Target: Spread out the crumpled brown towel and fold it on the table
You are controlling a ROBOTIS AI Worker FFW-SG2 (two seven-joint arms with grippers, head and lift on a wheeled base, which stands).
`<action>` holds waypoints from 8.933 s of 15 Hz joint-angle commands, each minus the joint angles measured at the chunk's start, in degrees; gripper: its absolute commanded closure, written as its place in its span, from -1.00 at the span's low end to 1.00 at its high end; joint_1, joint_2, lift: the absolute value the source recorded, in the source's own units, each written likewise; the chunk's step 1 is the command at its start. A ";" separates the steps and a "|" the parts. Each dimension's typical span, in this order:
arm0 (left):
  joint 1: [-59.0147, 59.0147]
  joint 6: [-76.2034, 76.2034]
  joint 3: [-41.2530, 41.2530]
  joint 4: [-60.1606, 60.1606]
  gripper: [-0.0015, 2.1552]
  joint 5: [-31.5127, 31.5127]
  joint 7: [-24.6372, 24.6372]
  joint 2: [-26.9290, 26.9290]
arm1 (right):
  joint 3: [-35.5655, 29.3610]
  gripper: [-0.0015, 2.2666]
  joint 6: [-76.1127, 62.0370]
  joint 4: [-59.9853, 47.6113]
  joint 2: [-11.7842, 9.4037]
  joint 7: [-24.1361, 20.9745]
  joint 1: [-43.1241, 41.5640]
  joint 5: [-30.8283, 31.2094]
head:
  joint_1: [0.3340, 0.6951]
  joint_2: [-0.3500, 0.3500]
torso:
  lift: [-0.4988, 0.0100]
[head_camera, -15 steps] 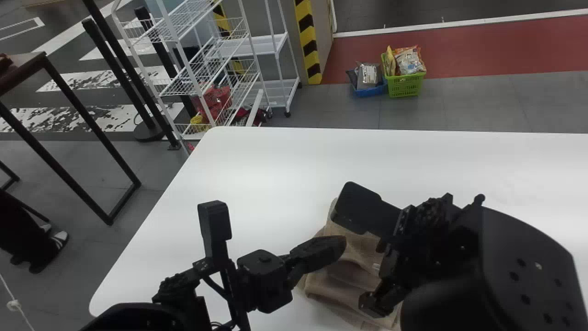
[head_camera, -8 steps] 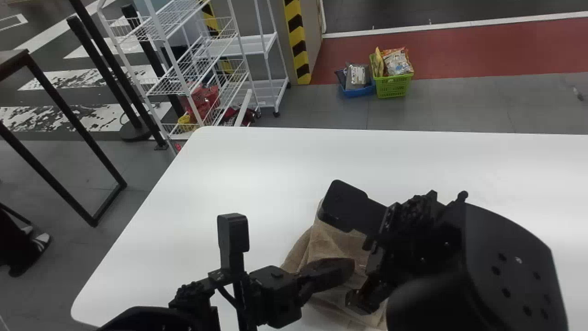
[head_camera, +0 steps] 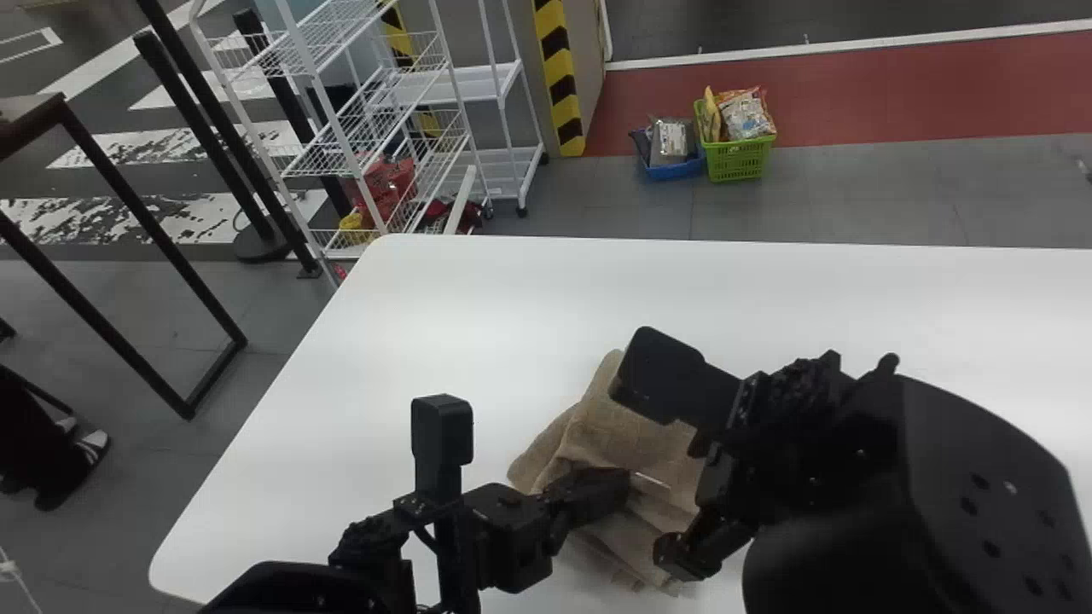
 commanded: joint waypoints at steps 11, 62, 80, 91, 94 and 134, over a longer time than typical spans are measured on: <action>0.96 -0.66 0.55 -0.66 0.80 -0.33 -0.77 0.22 | -10.61 0.73 5.30 -4.05 0.05 0.19 -0.15 -10.30 | 1.00 0.75 | 0.46; -0.10 -15.07 8.99 7.16 0.80 -2.79 -2.62 0.93 | -33.02 0.72 1.25 -10.91 0.05 0.19 -0.50 -28.94 | 1.00 0.70 | 0.46; 3.42 -15.42 5.65 2.33 0.81 -0.77 1.08 0.05 | -33.90 0.72 -0.68 -10.29 0.05 0.19 0.20 -30.78 | 1.00 0.64 | 0.46; 11.33 -21.05 6.62 -0.22 0.81 -0.33 0.20 0.58 | -34.42 0.72 -1.73 -9.50 0.05 0.19 -0.68 -31.13 | 1.00 0.64 | 0.46; 12.65 -21.58 6.79 -0.39 0.81 0.73 0.20 0.31 | -34.60 0.72 -2.44 -9.32 0.05 0.19 -0.68 -31.57 | 1.00 0.66 | 0.46; 9.84 -24.39 -2.00 -11.03 -0.96 0.29 24.37 -0.57 | -42.34 -0.92 -55.17 -19.96 0.05 -56.43 44.76 -60.84 | 1.00 0.31 | 0.46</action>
